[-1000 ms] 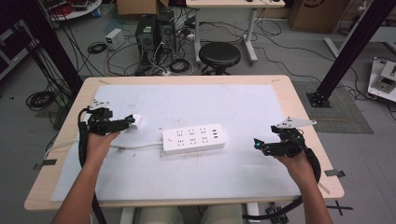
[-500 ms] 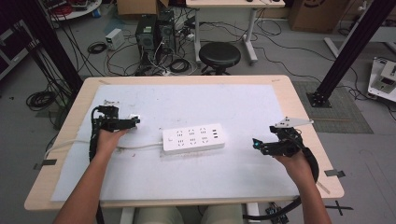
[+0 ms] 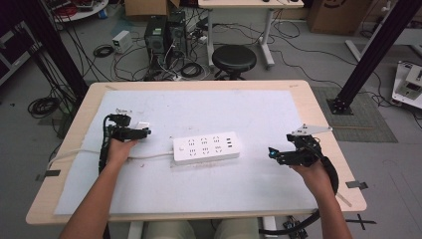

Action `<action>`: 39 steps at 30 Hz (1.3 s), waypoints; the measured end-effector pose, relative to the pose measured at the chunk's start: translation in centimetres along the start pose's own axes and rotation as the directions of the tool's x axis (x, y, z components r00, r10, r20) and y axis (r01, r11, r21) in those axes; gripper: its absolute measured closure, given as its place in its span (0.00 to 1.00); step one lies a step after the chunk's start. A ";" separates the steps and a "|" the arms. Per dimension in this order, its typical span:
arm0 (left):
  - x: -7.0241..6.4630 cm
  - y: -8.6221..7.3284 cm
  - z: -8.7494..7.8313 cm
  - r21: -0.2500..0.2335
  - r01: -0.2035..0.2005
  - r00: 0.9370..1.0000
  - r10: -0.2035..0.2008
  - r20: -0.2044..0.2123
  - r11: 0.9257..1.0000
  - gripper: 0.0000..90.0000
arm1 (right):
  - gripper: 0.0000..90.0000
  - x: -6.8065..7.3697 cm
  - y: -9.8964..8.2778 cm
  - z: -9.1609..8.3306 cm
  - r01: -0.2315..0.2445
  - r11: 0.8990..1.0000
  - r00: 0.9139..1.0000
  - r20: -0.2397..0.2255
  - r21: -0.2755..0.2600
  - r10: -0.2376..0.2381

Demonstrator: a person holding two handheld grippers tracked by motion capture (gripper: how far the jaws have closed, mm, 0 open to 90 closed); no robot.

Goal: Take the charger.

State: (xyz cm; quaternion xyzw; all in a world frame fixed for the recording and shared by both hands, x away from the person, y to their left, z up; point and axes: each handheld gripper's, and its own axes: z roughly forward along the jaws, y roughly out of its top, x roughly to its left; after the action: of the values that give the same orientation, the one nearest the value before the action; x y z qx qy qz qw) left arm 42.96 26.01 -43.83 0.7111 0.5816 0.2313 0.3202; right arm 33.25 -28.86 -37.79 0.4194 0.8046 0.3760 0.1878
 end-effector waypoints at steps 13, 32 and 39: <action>-0.5 -0.3 0.4 0.028 -0.023 1.000 0.023 0.020 0.999 0.33 | 0.15 -0.1 -0.2 0.2 -0.008 1.000 1.000 0.003 0.007 0.008; -0.8 -0.5 -0.7 0.010 -0.026 1.000 0.026 0.009 1.000 0.47 | 0.15 -0.1 -0.2 0.1 0.000 1.000 1.000 -0.004 0.010 0.000; -1.2 0.0 -2.9 -0.072 -0.034 0.998 0.038 0.051 0.997 0.47 | 0.15 0.1 0.0 0.0 0.009 1.000 1.000 -0.010 0.009 -0.009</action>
State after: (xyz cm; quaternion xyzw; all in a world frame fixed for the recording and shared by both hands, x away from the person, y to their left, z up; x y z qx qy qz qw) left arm 40.66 25.43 -41.78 0.7154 0.5515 0.2391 0.3562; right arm 33.15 -28.80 -37.81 0.4147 0.8091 0.3738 0.1838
